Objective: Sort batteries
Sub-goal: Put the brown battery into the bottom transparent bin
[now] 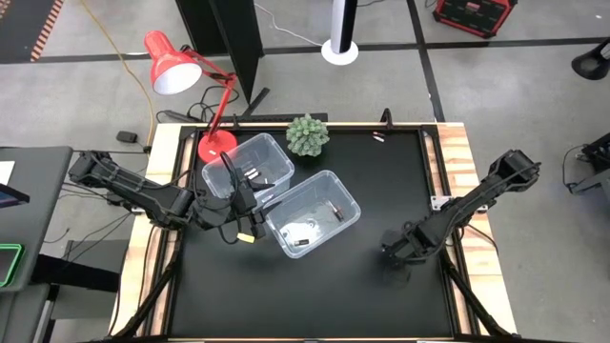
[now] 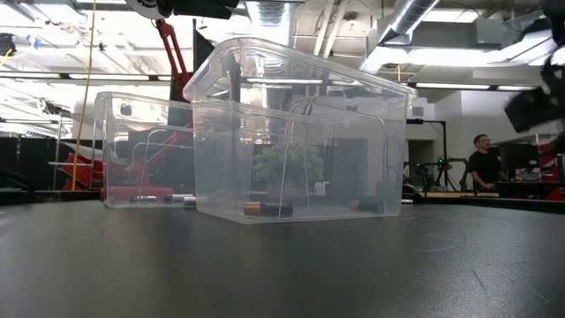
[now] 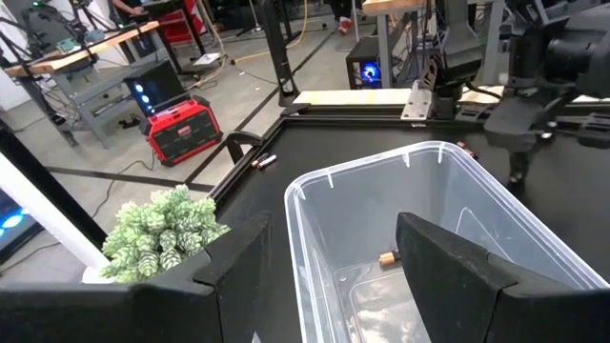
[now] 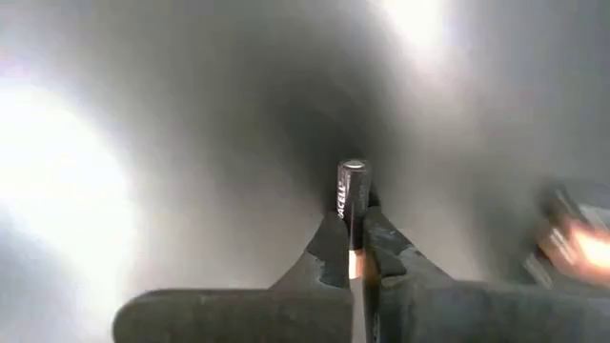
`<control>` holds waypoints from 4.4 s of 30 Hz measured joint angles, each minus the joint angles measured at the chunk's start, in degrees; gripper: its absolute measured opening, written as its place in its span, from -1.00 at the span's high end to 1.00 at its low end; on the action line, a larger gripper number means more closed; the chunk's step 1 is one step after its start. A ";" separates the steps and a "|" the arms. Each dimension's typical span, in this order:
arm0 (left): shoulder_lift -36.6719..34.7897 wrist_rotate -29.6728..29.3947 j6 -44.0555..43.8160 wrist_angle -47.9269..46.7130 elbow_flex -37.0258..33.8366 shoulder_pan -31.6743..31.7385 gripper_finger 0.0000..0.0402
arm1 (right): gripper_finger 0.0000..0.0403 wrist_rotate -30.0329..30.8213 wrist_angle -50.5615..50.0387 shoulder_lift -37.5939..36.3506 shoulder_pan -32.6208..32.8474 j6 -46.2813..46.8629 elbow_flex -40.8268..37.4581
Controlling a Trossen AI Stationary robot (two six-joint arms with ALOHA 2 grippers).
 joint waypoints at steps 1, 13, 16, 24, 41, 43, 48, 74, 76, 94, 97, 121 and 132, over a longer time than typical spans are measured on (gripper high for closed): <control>0.00 0.00 0.00 0.00 0.00 0.00 -0.09 | 0.99 0.38 0.69 -0.02 0.00 -0.60 0.34; 0.02 0.00 0.00 0.00 0.00 0.00 -0.09 | 0.99 3.91 4.82 -0.11 -0.17 -4.96 1.07; 0.02 0.00 0.00 0.00 0.00 0.00 -0.09 | 0.99 4.33 4.75 -0.11 -0.17 -5.00 1.07; 0.02 0.00 0.00 0.00 0.00 0.00 -0.09 | 1.00 7.34 7.50 -0.26 -0.17 -7.60 1.07; 0.02 0.01 0.24 0.00 0.00 0.42 -0.09 | 1.00 27.98 18.88 -14.74 0.45 -31.28 6.03; 0.02 0.00 0.20 0.00 0.00 0.88 -0.09 | 1.00 31.26 25.48 -15.71 -1.49 -38.28 6.30; 0.02 0.00 -0.63 -0.15 0.00 1.61 -0.09 | 1.00 31.62 38.10 -13.94 -9.14 -50.00 6.30; 0.02 0.00 -1.28 -0.94 0.00 2.19 -0.09 | -0.13 37.66 25.78 -19.10 -15.78 -46.46 6.21; 0.02 0.01 -1.29 -0.94 0.00 2.19 -0.09 | -0.12 39.31 17.16 -22.90 -14.16 -40.14 6.25; 0.02 0.00 -1.31 -0.92 0.00 2.78 -0.09 | -0.20 20.28 -28.59 -23.10 -6.80 4.56 3.48; 0.02 0.00 -1.31 -0.92 0.00 2.78 -0.09 | -0.27 16.41 -25.21 -22.02 -7.30 4.64 1.06; 0.02 1.20 -1.31 -0.90 0.00 2.78 -0.09 | -0.38 7.73 -11.27 -19.01 -11.02 0.64 -10.24; 0.02 1.18 -1.31 -0.90 0.00 2.78 -0.09 | -0.38 6.93 -7.50 -12.22 -13.04 -3.28 -10.14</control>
